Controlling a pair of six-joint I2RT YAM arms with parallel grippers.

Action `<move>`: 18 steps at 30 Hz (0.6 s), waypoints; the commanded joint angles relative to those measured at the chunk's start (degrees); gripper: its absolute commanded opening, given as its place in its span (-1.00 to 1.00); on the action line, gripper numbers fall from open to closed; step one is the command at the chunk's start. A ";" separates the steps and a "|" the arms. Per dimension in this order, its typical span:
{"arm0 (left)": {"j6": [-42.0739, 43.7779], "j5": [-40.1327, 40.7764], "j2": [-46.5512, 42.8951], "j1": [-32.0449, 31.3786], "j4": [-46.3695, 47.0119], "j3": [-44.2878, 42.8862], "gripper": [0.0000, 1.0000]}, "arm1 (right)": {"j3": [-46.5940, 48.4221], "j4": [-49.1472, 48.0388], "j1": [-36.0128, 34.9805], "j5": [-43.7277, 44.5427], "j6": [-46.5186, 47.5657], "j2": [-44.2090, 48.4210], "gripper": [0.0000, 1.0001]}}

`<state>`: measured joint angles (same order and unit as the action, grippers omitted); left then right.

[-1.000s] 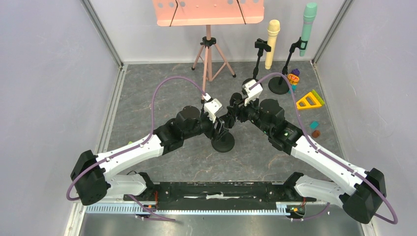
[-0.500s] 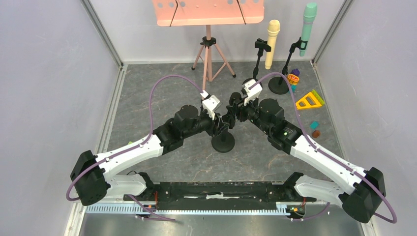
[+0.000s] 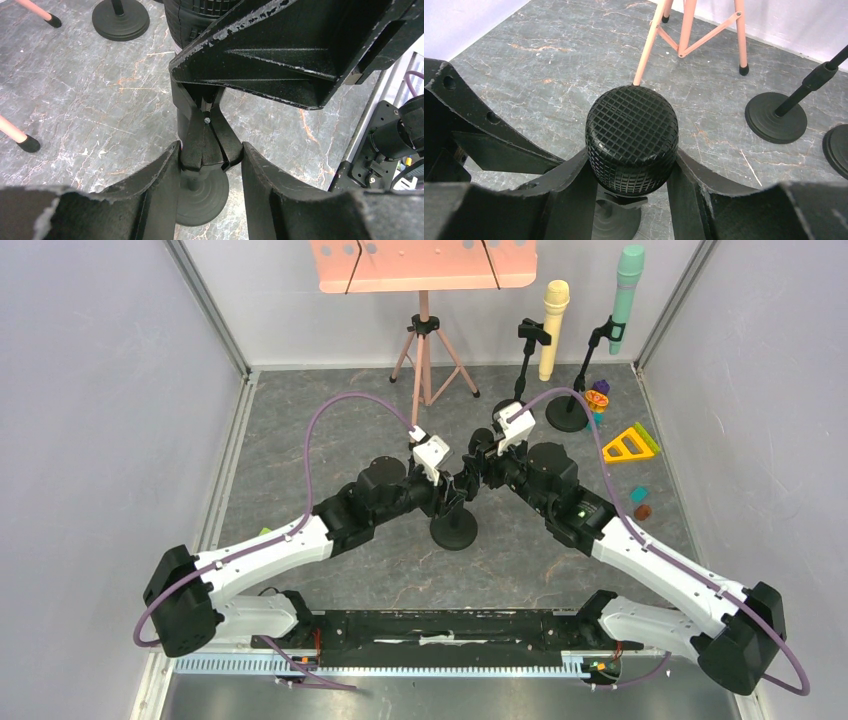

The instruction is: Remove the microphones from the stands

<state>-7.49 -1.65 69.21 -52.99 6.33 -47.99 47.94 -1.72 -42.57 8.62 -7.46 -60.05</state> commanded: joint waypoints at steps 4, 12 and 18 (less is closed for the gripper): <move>1.10 4.00 -1.11 0.21 -4.09 1.01 -0.14 | 0.71 -0.82 0.73 4.45 0.99 1.24 -0.67; -0.69 -0.80 1.16 0.02 2.20 -0.47 0.25 | -0.53 -1.62 0.69 -0.16 -1.58 1.38 -0.67; -0.64 -1.50 1.22 -0.26 4.69 -0.43 0.34 | -0.75 -2.15 0.73 -2.14 -2.86 0.81 -0.67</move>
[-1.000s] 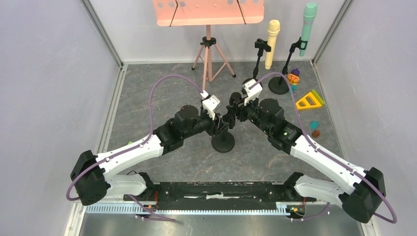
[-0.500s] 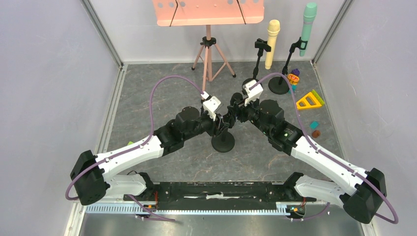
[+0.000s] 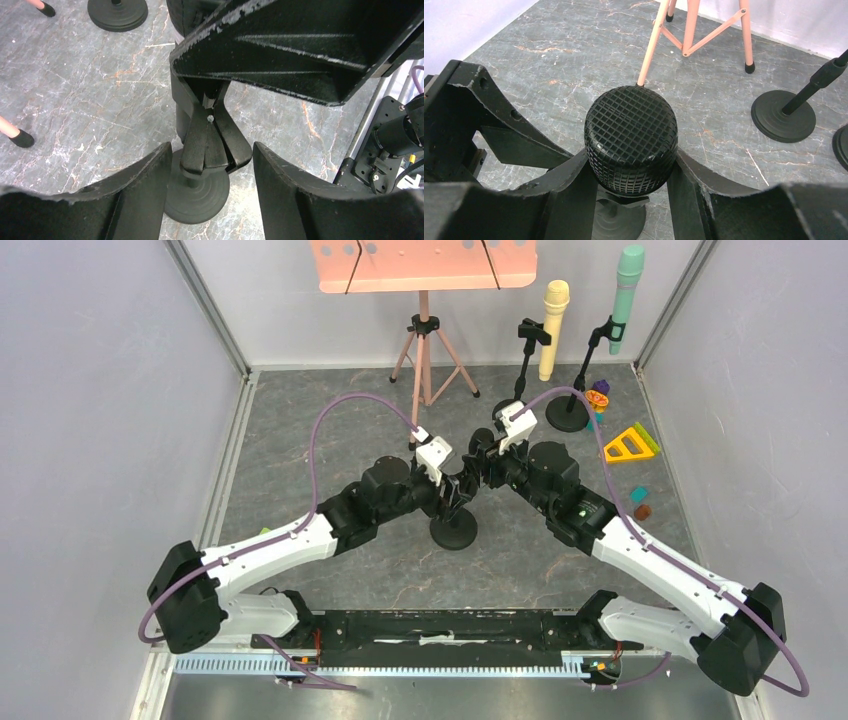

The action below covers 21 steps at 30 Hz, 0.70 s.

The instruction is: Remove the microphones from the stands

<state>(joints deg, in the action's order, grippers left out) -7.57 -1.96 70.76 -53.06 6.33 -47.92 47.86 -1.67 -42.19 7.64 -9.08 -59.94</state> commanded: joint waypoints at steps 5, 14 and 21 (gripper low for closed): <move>0.23 0.48 0.38 -0.29 5.32 -0.62 0.31 | -0.66 -2.32 0.40 -2.04 -1.46 0.35 -0.67; 1.90 2.47 1.49 -0.47 2.31 -0.58 -0.12 | -0.66 -2.20 0.36 -0.96 -0.98 0.42 -0.67; 1.57 5.68 -1.15 -0.49 -0.46 2.04 -0.65 | 0.16 -1.14 0.36 4.96 0.89 0.13 -0.67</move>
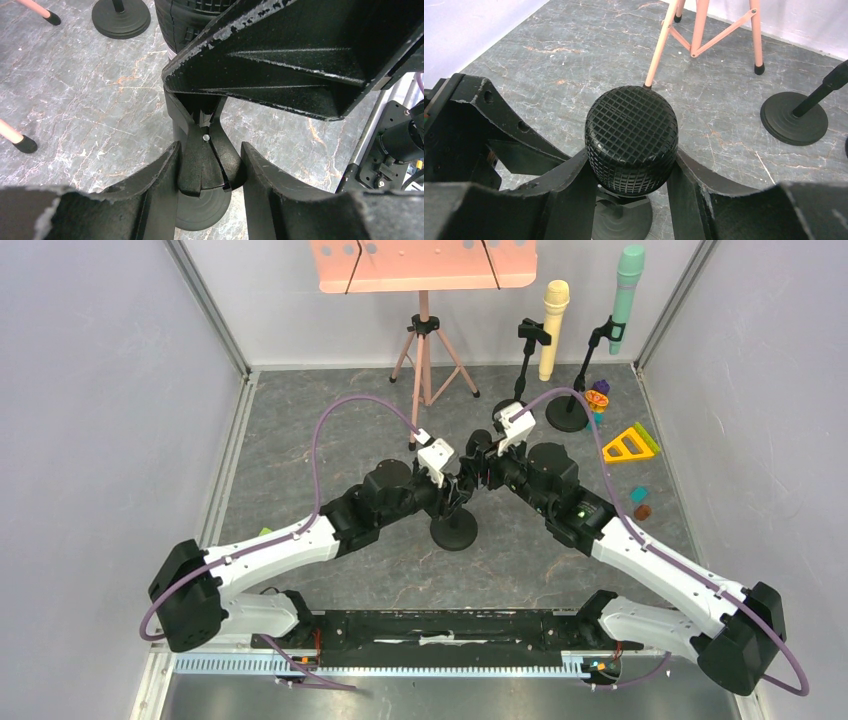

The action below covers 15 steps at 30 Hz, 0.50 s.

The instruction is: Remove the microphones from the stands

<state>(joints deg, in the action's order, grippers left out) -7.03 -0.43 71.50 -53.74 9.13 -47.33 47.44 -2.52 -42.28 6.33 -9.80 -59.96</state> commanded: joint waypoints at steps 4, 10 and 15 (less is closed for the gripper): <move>2.24 4.48 -2.09 0.18 -6.62 1.12 -0.96 | 2.48 1.95 0.46 11.40 3.71 -0.49 -0.71; 2.50 5.49 -1.85 0.16 -6.94 1.11 -0.96 | 3.39 2.39 0.51 16.64 7.28 -1.08 -0.76; 2.32 4.86 -1.48 0.21 -7.67 1.10 -0.96 | 2.37 1.07 0.43 13.49 16.72 -0.75 -0.86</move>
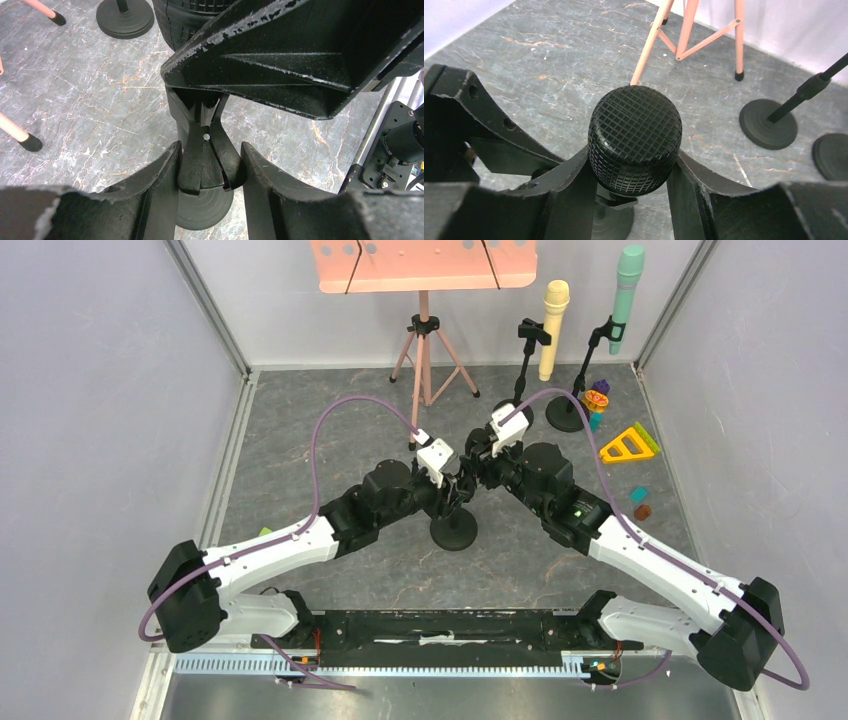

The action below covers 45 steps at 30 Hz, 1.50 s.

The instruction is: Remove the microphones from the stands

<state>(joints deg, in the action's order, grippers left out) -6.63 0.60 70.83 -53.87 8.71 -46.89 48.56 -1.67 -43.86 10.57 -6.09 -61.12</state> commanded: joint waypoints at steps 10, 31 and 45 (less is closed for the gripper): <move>1.36 4.33 -0.44 0.34 -7.05 -0.04 -0.68 | 1.77 -1.10 2.02 13.92 14.72 0.35 -0.88; -4.55 2.92 11.37 0.70 12.62 3.40 0.78 | -10.12 0.17 5.15 9.77 1.06 4.46 -0.83; -1.45 13.28 10.69 0.95 16.94 7.32 -0.55 | -12.73 0.69 6.83 8.73 0.26 5.29 -0.83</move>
<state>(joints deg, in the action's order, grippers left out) -10.04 8.10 82.76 -53.36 21.37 -39.75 36.29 0.91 -37.47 19.90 -4.82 -56.69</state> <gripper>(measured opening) 0.357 0.531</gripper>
